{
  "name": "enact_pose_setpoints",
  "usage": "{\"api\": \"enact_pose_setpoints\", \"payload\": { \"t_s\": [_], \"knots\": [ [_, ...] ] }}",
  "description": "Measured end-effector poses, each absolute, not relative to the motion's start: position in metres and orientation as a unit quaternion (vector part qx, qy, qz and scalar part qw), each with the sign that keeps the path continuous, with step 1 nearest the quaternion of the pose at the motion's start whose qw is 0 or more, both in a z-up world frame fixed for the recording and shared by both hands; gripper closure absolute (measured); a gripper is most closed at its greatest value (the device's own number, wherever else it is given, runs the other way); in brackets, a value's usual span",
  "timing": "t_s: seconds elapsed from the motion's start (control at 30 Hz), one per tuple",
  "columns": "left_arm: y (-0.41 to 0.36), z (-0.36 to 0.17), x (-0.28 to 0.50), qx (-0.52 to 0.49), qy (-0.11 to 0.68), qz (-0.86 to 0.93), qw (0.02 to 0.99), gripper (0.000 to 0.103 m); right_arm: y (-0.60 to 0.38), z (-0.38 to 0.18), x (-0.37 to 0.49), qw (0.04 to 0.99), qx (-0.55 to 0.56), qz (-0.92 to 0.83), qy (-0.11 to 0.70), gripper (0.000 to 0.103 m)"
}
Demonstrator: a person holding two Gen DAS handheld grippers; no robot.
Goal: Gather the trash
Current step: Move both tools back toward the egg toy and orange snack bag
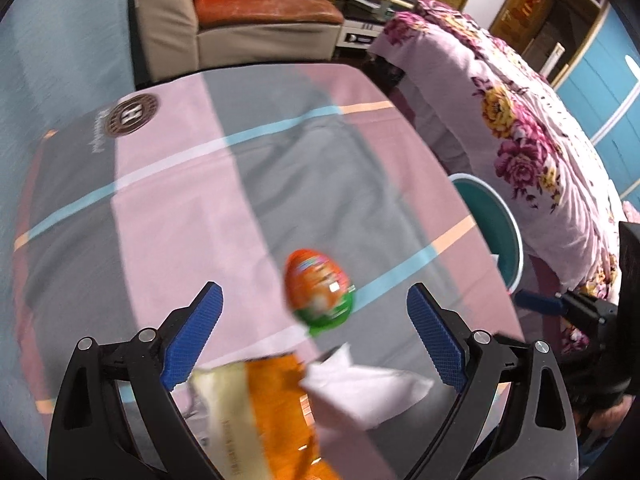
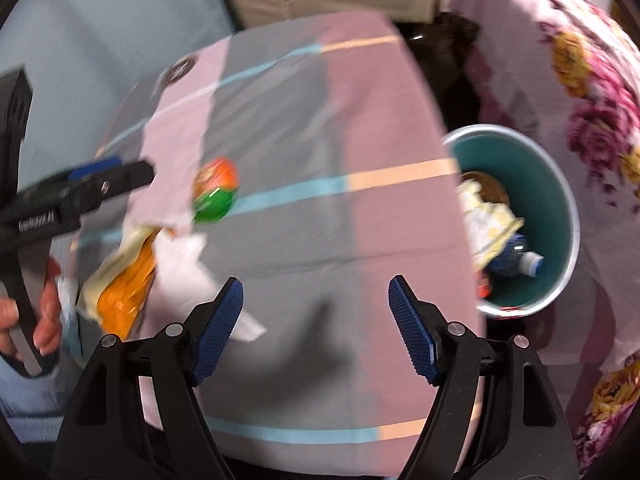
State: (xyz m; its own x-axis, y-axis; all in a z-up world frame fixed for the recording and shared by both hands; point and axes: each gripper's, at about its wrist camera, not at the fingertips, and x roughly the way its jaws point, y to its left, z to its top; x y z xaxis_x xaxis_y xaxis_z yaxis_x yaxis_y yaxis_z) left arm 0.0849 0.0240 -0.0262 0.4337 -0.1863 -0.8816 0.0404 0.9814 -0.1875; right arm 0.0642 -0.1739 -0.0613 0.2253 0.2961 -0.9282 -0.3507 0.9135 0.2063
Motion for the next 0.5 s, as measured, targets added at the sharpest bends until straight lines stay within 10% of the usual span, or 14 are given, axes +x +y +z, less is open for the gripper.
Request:
{"api": "enact_pose_setpoints", "payload": {
  "t_s": [0.5],
  "knots": [
    [0.108, -0.058, 0.049, -0.129, 0.537, -0.026, 0.833, 0.009, -0.101, -0.087, 0.058, 0.742, -0.08, 0.243, 0.62, 0.031]
  ]
}}
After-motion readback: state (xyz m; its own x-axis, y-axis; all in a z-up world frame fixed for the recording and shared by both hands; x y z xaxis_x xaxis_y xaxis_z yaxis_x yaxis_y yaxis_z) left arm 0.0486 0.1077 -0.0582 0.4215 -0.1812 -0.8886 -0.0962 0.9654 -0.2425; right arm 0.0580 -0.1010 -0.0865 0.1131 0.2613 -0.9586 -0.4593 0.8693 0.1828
